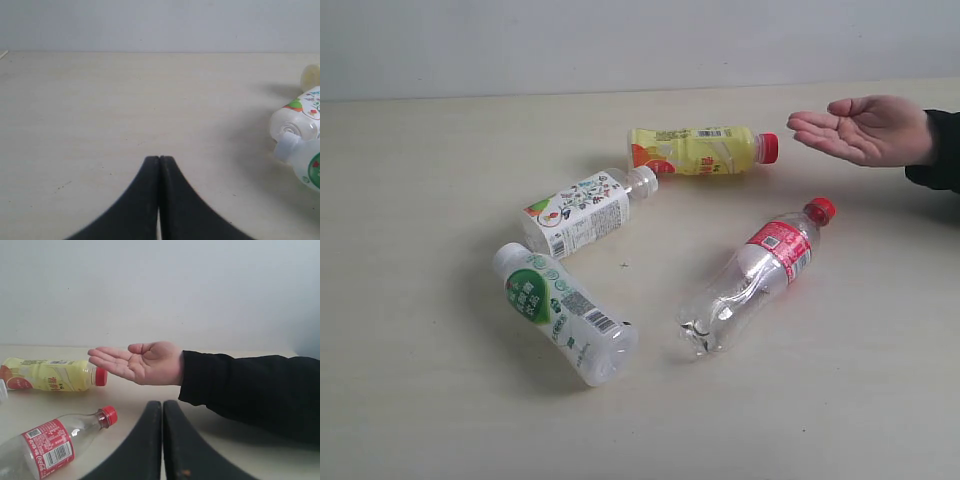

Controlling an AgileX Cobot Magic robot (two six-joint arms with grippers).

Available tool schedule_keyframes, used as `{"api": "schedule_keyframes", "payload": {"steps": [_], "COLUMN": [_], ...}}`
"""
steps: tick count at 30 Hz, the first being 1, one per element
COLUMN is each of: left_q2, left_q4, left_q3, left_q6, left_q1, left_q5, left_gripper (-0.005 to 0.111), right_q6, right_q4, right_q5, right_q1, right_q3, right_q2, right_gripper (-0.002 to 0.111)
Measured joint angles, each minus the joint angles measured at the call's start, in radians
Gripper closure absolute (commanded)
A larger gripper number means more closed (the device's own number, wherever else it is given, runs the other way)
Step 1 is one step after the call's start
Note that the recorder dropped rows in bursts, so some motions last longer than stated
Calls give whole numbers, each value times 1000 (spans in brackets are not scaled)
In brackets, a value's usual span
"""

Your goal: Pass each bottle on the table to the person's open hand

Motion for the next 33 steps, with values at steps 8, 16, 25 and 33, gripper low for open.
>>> {"api": "schedule_keyframes", "payload": {"steps": [8,16,25,33], "left_q2": [0,0,0,0], "left_q4": [0,0,0,0], "left_q3": [0,0,0,0], "left_q6": [0,0,0,0], "left_q1": [0,0,0,0], "left_q5": [0,0,0,0], "left_gripper": [107,107,107,107], "right_q6": [49,361,155,-261], "right_q4": [61,290,322,-72], "right_q5": [-229,-662,-552,183], "right_q1": [0,0,0,9], "right_q3": [0,-4,-482,-965], "right_q2": [0,-1,393,1000], "right_gripper": [107,108,108,108]}}
